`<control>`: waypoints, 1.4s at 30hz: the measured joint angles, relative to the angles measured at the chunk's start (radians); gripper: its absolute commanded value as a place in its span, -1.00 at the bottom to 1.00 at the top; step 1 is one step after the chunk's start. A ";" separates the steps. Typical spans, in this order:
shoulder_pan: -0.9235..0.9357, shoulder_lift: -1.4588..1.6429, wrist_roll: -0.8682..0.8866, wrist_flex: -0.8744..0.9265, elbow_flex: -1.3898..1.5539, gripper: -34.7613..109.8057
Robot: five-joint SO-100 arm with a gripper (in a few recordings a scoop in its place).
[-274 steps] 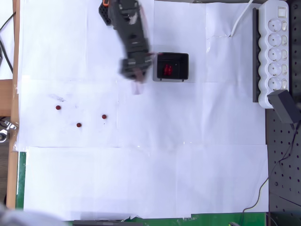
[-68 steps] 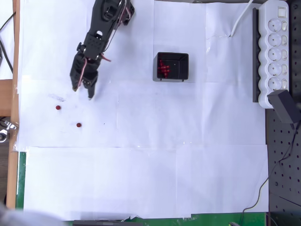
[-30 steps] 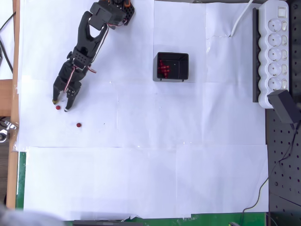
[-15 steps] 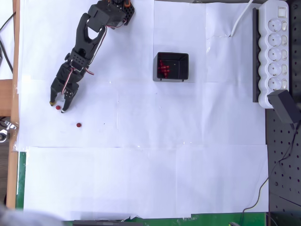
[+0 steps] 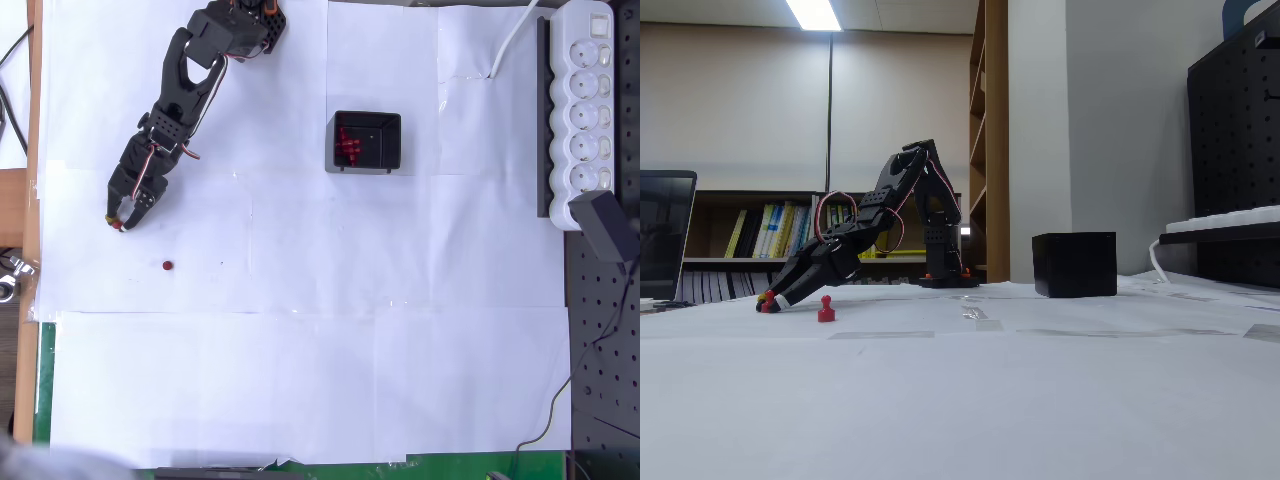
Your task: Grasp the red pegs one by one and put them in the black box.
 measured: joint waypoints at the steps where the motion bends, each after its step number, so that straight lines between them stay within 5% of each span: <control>1: 0.000 -0.021 -0.002 0.048 0.000 -0.52; 5: -0.017 -0.147 -0.018 0.319 0.006 -0.52; 11: -0.146 -0.388 -0.063 1.034 0.117 -0.52; 16: -0.390 -0.589 -0.166 1.623 0.295 -0.52; 20: -0.661 -0.660 -0.305 1.908 0.436 -0.52; 29: -1.201 -0.566 -0.690 1.879 0.538 -0.52; 42: -1.358 -0.267 -0.811 1.695 0.540 -0.25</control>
